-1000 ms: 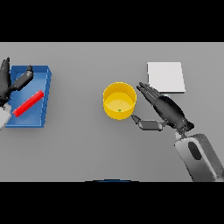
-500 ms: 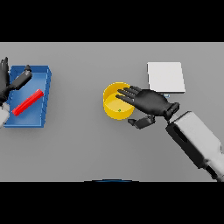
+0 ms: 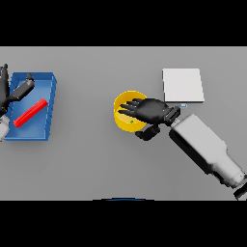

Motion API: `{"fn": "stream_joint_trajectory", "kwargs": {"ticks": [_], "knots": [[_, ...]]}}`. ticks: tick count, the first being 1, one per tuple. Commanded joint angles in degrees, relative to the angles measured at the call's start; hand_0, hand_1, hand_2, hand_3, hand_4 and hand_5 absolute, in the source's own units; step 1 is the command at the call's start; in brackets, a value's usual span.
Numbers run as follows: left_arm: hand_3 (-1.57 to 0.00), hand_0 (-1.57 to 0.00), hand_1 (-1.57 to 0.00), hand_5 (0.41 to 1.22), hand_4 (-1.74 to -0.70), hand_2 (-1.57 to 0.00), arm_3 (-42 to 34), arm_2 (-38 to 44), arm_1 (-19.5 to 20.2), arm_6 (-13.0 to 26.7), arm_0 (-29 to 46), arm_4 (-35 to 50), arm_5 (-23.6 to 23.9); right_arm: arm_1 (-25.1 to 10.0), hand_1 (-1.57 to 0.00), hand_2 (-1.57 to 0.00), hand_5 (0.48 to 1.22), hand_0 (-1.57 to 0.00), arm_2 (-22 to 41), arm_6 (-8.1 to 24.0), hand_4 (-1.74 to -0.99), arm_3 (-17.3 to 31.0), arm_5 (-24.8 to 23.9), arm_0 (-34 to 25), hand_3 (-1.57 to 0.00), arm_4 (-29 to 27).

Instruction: Pick up the red beaker and tilt it to pour out 1 green nut into yellow bowl. Pick up the yellow bowl and place it on the metallic measuring scale.

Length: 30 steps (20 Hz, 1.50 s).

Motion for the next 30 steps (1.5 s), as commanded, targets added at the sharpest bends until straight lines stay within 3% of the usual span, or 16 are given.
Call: {"fn": "stream_joint_trajectory", "kwargs": {"ticks": [1,7,11,14,15,16,18,20,22,24,27,30], "knots": [[0.0,0.0,0.0,0.699,-0.74,0.0,0.4,0.2,0.1,0.3,-0.2,0.1,0.1,0.3,0.0,0.0,0.733,0.0,0.7,0.0,-1.255,1.1,-0.2,-0.4,0.0,0.7],[0.0,0.0,0.0,0.699,-0.74,0.0,-0.1,1.0,1.2,0.1,0.3,0.8,-0.3,2.4,0.0,0.0,0.74,0.0,2.0,0.3,-1.265,6.8,1.3,-3.7,0.0,1.4],[0.0,0.0,0.0,0.697,-0.74,0.0,1.2,0.6,0.7,-0.4,0.2,0.3,-0.3,2.8,0.0,-0.01,0.753,0.0,1.9,0.2,-1.285,8.1,3.3,-4.6,-0.05,0.7],[0.0,0.0,0.0,0.701,-0.75,0.0,1.8,0.7,0.3,-1.3,0.3,0.4,-0.5,3.1,-0.04,-0.07,0.805,-0.03,1.0,2.8,-1.302,7.7,5.9,-3.6,-0.14,-0.4],[0.0,0.0,0.0,0.701,-0.75,0.0,1.9,0.5,-0.1,-1.0,0.0,0.2,-0.2,3.4,-0.14,-0.15,0.839,-0.16,1.3,3.0,-1.321,8.3,5.3,-3.6,-0.18,0.0],[0.0,0.0,0.0,0.7,-0.75,0.0,2.1,0.7,-0.2,-1.3,0.0,0.5,-0.4,3.9,-0.42,-0.38,0.915,-0.44,1.8,2.9,-1.351,8.8,4.8,-3.8,-0.24,0.5],[0.0,0.0,0.0,0.704,-0.76,0.0,1.8,0.9,0.4,-0.9,-0.1,0.4,-0.3,3.2,-0.84,-0.81,1.025,-0.85,1.6,-0.2,-1.463,9.0,4.6,-3.9,-0.4,-0.4],[0.0,0.0,0.0,0.701,-0.76,0.0,1.6,0.4,0.1,-0.9,-0.3,0.1,-0.3,3.1,-1.1,-1.08,1.096,-1.11,1.7,0.9,-1.557,8.2,6.9,-3.9,-0.71,-1.1],[0.0,0.0,0.0,0.698,-0.75,0.0,0.9,0.5,0.4,-0.9,0.2,0.1,0.2,2.8,-1.27,-1.18,1.141,-1.28,1.8,0.8,-1.623,7.9,7.8,-4.1,-1.01,-1.5],[0.0,0.0,0.0,0.692,-0.75,0.0,1.5,0.5,0.6,-0.6,-0.2,0.0,-0.2,2.4,-1.38,-1.23,1.17,-1.38,2.0,0.6,-1.666,7.7,7.5,-4.0,-1.21,-1.9],[0.0,0.0,0.0,0.689,-0.74,0.0,1.7,0.6,0.8,-1.0,-0.1,0.1,-0.4,2.0,-1.47,-1.28,1.195,-1.47,1.8,-0.3,-1.702,7.5,7.2,-3.8,-1.37,-2.8],[0.0,0.0,0.0,0.685,-0.73,0.0,2.0,0.2,0.2,-0.8,-0.9,-0.2,-0.7,1.5,-1.52,-1.3,1.208,-1.52,1.6,0.0,-1.721,6.4,6.9,-4.0,-1.4,-3.0]]}}
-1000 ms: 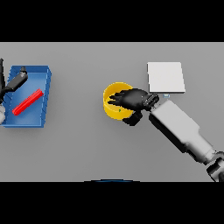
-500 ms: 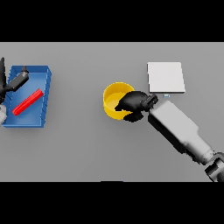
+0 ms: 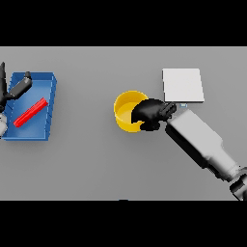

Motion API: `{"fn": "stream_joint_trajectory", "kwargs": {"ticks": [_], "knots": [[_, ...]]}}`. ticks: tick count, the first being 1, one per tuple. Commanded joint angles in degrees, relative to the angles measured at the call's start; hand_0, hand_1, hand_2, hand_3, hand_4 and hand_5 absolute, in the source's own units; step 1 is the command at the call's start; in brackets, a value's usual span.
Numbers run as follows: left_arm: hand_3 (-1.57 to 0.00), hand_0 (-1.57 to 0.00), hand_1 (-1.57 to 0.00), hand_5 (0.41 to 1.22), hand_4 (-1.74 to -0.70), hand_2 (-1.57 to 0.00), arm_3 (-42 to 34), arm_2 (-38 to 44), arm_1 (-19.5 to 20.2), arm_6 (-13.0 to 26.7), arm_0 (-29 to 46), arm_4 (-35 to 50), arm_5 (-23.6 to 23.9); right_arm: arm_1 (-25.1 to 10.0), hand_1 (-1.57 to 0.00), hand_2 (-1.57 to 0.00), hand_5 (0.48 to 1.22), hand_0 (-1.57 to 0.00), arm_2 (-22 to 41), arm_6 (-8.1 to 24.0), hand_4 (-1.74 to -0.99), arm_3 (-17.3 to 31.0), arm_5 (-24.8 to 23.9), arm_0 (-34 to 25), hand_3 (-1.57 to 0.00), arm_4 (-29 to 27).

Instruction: Pick up the red beaker and tilt it to pour out 1 green nut into yellow bowl. Pick up the yellow bowl and place it on the metallic measuring scale.

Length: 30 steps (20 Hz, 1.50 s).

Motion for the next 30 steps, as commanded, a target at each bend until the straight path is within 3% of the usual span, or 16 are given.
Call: {"fn": "stream_joint_trajectory", "kwargs": {"ticks": [1,6,10,12,14,18,24,30], "knots": [[0.0,0.0,0.0,0.685,-0.73,0.0,0.1,0.2,0.3,-0.3,0.2,0.1,0.0,-0.3,-1.53,-1.31,1.21,-1.53,0.1,0.2,-1.725,-0.4,-0.4,0.2,-1.4,0.3],[0.0,0.0,0.0,0.69,-0.74,0.0,-1.5,0.1,0.9,0.0,0.4,-0.1,0.4,-2.3,-1.56,-1.4,1.217,-1.56,-2.4,3.4,-1.736,-4.9,3.1,-0.8,-1.27,-1.3],[0.0,0.0,0.0,0.693,-0.74,0.0,0.2,0.5,0.7,-0.6,0.2,0.2,-0.2,-3.9,-1.57,-1.42,1.22,-1.57,-4.8,5.7,-1.739,-8.2,3.5,-1.8,-1.27,-2.4],[0.0,0.0,0.0,0.697,-0.74,0.0,0.6,0.6,0.8,-1.0,-0.1,0.2,-0.5,-4.6,-1.57,-1.44,1.22,-1.57,-5.7,6.0,-1.74,-8.9,3.0,-1.6,-1.27,-2.7],[0.0,0.0,0.0,0.697,-0.75,0.0,-0.9,0.9,1.2,-1.6,0.8,0.8,-0.3,-5.4,-1.57,-1.44,1.22,-1.57,-6.8,5.9,-1.74,-9.1,2.7,-1.6,-1.38,-3.5],[0.0,0.0,0.0,0.708,-0.74,0.0,-1.0,0.5,1.5,-0.3,0.5,0.3,-0.7,-8.3,-1.57,-1.49,1.221,-1.57,-9.8,6.8,-1.741,-8.5,1.7,-2.4,-1.26,-4.4],[0.0,0.0,0.0,0.703,-0.74,0.0,-2.1,0.3,1.4,1.5,0.7,0.2,-0.4,-11.9,-1.57,-1.53,1.221,-1.57,-13.3,5.4,-1.741,-0.1,-4.2,-4.8,-1.19,-3.6],[0.0,0.0,0.0,0.685,-0.73,0.0,-2.5,0.6,2.3,1.6,1.0,0.2,-0.6,-12.0,-1.57,-1.48,1.221,-1.57,-14.9,4.1,-1.741,10.4,-10.9,-5.3,-1.23,-2.4]]}}
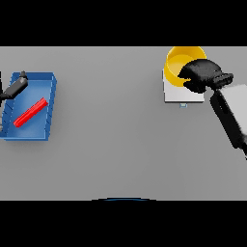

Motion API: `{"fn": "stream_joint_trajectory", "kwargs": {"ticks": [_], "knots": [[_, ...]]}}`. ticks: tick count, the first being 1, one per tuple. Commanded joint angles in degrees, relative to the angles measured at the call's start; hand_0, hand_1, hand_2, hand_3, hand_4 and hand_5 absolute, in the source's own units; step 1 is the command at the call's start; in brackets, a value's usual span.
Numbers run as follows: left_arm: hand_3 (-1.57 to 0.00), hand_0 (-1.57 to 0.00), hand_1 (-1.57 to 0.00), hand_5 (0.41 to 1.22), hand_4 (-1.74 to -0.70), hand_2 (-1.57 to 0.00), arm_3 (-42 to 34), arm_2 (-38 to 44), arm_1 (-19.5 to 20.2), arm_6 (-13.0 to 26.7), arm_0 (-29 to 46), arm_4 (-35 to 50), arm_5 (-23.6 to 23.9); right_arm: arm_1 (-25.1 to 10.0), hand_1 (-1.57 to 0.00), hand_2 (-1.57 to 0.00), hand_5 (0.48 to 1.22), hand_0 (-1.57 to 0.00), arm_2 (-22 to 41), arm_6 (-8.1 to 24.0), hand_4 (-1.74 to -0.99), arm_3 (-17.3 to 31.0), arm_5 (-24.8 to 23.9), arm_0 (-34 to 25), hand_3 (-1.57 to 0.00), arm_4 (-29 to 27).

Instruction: Pick up the red beaker and tilt it to pour out 1 green nut into yellow bowl. Pick up the yellow bowl and place it on the metallic measuring scale.

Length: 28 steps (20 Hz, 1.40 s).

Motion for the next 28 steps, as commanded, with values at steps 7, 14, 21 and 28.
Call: {"fn": "stream_joint_trajectory", "kwargs": {"ticks": [7,14,21,28], "knots": [[0.0,0.0,0.0,0.678,-0.72,0.0,0.0,0.1,0.0,-0.4,0.4,-0.2,0.4,0.7,-1.57,-1.4,1.221,-1.57,-0.7,-2.6,-1.741,10.0,-4.5,-1.1,-1.35,0.5],[0.0,0.0,0.0,0.668,-0.72,0.0,0.7,-0.1,-0.3,0.1,-0.7,-0.4,-0.2,2.7,-1.57,-1.34,1.221,-1.46,-0.7,-4.1,-1.741,13.5,-6.0,-1.4,-1.45,-0.4],[0.0,0.0,0.0,0.667,-0.72,0.0,1.9,-0.1,-0.8,-0.7,-1.1,-0.5,-0.3,2.9,-0.71,-0.78,1.029,-0.79,-0.2,-3.7,-1.609,14.1,-4.8,-2.0,-0.72,0.1],[0.0,0.0,0.0,0.664,-0.72,0.0,2.1,-0.3,-1.3,-0.3,-1.0,-0.6,0.0,2.4,-0.15,-0.19,0.856,-0.17,0.8,-7.0,-1.546,14.5,-4.8,-2.7,-0.39,1.0]]}}
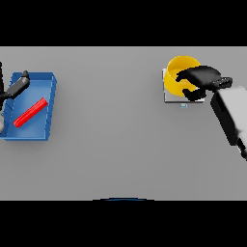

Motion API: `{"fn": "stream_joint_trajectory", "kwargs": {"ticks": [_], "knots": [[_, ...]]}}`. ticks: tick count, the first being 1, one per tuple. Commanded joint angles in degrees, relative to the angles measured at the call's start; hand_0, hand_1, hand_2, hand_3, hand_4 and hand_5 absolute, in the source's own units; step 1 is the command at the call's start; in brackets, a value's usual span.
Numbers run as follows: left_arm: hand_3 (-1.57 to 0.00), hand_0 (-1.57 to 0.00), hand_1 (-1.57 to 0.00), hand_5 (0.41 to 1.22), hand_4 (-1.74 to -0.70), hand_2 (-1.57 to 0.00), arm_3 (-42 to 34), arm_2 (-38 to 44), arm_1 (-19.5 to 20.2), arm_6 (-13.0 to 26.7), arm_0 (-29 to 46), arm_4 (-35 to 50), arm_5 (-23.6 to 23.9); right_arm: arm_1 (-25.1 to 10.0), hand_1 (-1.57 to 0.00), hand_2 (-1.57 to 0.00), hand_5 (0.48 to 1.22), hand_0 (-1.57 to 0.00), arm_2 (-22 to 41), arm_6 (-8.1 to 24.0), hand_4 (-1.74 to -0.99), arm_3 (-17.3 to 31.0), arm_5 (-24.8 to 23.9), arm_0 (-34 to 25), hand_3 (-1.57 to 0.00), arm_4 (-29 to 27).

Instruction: Pick up the red beaker and tilt it to pour out 1 green nut into yellow bowl. Pick up the yellow bowl and place it on the metallic measuring scale.

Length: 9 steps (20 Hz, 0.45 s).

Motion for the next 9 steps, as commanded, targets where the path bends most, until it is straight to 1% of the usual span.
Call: {"fn": "stream_joint_trajectory", "kwargs": {"ticks": [1,2,3,4,7,9], "knots": [[0.0,0.0,0.0,0.664,-0.72,0.0,0.0,0.1,0.1,-0.2,-0.2,-0.1,0.0,0.1,-0.12,-0.16,0.838,-0.13,-0.1,-0.6,-1.542,0.4,-0.3,-0.2,-0.36,-0.1],[0.0,0.0,0.0,0.664,-0.73,0.0,-0.1,0.2,0.1,-0.6,0.0,0.1,0.0,0.3,-0.09,-0.12,0.822,-0.11,0.0,-0.7,-1.537,0.4,-0.6,0.0,-0.33,0.0],[0.0,0.0,0.0,0.665,-0.73,0.0,-0.6,0.1,0.5,-0.6,0.2,-0.1,0.2,0.4,-0.07,-0.1,0.809,-0.08,0.0,-0.3,-1.53,0.0,-0.3,0.2,-0.3,-0.1],[0.0,0.0,0.0,0.664,-0.72,0.0,0.1,0.0,-0.1,-0.1,-0.5,-0.3,0.2,0.4,-0.06,-0.08,0.798,-0.07,-0.2,0.7,-1.523,-0.2,0.0,0.5,-0.27,-0.3],[0.0,0.0,0.0,0.665,-0.72,0.0,-0.1,-0.1,0.1,-0.1,-0.4,-0.3,0.0,-0.1,-0.03,-0.04,0.763,-0.03,-0.5,1.2,-1.5,0.3,0.6,0.8,-0.19,-0.5],[0.0,0.0,0.0,0.665,-0.73,0.0,-0.1,-0.3,-0.2,1.0,-1.0,-0.5,0.1,-0.1,-0.02,-0.03,0.738,-0.02,-0.6,2.0,-1.478,0.4,0.8,0.9,-0.15,-0.5]]}}
